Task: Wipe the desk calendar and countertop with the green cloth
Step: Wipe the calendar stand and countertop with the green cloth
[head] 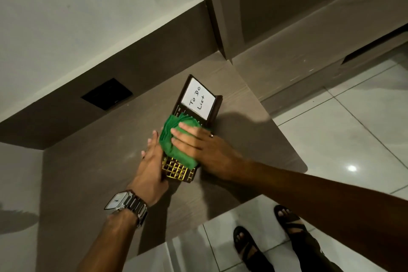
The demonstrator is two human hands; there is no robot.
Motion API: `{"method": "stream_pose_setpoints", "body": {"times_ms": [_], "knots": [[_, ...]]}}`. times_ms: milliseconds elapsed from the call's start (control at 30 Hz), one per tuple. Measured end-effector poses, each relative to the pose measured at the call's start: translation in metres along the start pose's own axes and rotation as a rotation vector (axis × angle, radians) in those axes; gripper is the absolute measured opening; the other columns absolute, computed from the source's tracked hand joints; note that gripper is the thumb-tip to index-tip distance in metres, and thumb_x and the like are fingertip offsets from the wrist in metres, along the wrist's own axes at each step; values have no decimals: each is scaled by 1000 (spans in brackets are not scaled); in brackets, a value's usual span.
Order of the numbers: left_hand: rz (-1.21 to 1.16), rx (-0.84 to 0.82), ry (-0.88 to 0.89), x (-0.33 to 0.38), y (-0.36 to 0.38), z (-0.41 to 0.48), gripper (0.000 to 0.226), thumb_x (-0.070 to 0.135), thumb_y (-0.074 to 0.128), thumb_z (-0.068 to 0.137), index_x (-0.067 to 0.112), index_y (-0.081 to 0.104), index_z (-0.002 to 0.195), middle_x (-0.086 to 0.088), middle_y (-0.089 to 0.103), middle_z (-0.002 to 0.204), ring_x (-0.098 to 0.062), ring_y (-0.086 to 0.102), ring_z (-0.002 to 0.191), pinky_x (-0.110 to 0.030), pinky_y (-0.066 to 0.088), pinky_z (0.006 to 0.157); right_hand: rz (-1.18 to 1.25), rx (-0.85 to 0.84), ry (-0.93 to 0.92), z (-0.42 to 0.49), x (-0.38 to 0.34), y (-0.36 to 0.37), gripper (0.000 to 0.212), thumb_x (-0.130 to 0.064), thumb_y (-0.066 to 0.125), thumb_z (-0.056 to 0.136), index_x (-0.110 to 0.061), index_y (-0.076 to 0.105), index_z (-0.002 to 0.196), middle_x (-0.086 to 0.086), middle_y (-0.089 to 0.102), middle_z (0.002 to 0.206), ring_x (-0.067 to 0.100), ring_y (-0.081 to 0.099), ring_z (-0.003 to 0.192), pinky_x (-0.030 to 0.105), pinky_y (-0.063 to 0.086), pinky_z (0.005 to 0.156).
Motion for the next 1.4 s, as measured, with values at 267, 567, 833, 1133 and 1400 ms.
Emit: {"method": "stream_pose_setpoints", "body": {"times_ms": [267,567,833,1133,1400], "knots": [[-40,13,16,6,-4,-2,120,-10,62,67,43,-21,136,0,-11,157,-18,-9,144,-43,-4,117,-77,-89,43,-38,22,23,87,-7,72,79,-18,24,151,9,29,159,34,10,148,49,15,119],[-44,-2,-17,6,-4,-2,120,-14,60,67,39,-19,140,1,-9,158,-17,-8,144,-49,3,119,-247,-16,-5,45,92,-47,58,-6,55,92,-18,40,147,9,36,155,36,28,144,52,30,114],[-80,-3,-24,11,-7,-4,118,-11,63,69,38,-18,140,-1,-7,159,-18,-6,144,-52,5,119,18,-73,621,-30,97,-11,84,-14,74,78,-20,32,151,6,28,159,32,22,145,51,37,109],[-69,-12,-60,8,-5,-4,117,-17,58,69,33,-16,145,-1,-6,159,-18,-6,145,-51,7,119,41,-390,206,-56,-35,44,76,-14,70,85,-23,31,150,1,23,161,36,13,147,55,29,113],[-90,-26,-89,9,-8,-7,118,-14,60,70,38,-16,143,-1,1,159,-19,-6,144,-51,2,118,404,-288,35,-56,-40,-5,56,-3,65,83,-8,53,137,11,47,148,29,33,143,51,36,110]]}}
Point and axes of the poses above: each hand's wrist, its own z-axis towards the middle knuckle, its own y-axis out of the palm, x = y × z, the point moved 10 cm from there along z, towards the middle knuckle
